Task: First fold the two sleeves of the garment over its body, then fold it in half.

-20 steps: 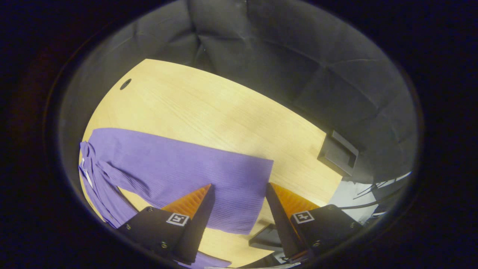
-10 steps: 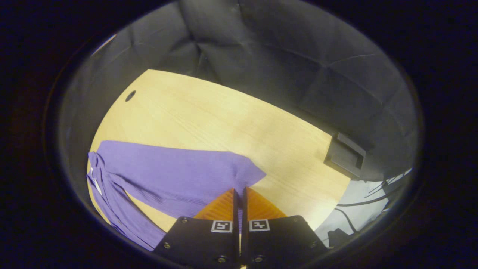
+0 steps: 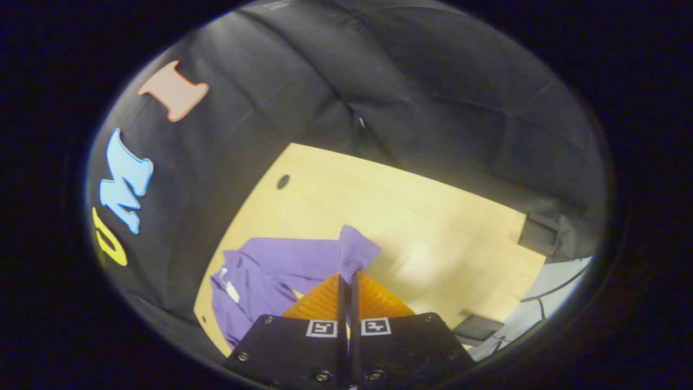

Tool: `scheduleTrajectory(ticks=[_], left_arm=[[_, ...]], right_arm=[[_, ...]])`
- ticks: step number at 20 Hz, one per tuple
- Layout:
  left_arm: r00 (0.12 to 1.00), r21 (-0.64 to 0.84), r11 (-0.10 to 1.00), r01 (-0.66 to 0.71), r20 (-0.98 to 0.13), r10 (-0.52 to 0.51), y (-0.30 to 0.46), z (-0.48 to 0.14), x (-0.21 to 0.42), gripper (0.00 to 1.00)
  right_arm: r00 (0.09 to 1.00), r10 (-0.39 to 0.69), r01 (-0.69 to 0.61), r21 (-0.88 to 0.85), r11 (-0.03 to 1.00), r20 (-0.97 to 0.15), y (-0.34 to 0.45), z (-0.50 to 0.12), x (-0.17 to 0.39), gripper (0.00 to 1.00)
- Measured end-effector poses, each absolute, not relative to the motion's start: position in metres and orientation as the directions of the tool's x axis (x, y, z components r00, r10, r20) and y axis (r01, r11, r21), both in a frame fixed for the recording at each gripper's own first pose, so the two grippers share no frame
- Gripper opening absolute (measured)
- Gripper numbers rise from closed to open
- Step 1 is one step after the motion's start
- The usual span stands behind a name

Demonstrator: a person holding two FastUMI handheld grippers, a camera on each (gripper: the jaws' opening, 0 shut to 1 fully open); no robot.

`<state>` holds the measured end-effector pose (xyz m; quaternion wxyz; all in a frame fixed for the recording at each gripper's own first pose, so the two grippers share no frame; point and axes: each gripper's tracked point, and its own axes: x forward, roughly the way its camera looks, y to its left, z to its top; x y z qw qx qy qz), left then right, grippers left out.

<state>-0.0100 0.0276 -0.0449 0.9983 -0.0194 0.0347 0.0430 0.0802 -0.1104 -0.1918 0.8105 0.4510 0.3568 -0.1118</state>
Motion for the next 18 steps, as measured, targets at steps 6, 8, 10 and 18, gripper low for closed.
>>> scheduleTrajectory(ticks=[6, 8, 10, 18], left_arm=[[0.995, -0.029, 0.996, -0.084, -0.062, 0.082, 0.03, -0.043, -0.011, 0.94], [0.994, -0.026, 0.995, -0.095, -0.061, 0.094, 0.034, -0.043, -0.014, 0.94], [0.992, -0.026, 0.993, -0.111, -0.07, 0.109, 0.041, -0.048, -0.016, 0.94], [0.985, -0.05, 0.988, -0.147, -0.101, 0.141, 0.07, -0.065, -0.026, 0.94]], right_arm=[[0.83, 0.209, 0.274, 0.704, 0.655, -0.517, -0.065, -0.102, 0.12, 0.02], [0.854, 0.243, 0.177, 0.696, 0.696, -0.46, -0.043, -0.072, 0.124, 0.02], [0.863, 0.284, 0.077, 0.666, 0.742, -0.417, -0.014, -0.051, 0.126, 0.01], [0.799, 0.456, -0.211, 0.527, 0.823, -0.392, 0.093, -0.053, 0.097, 0.02]])
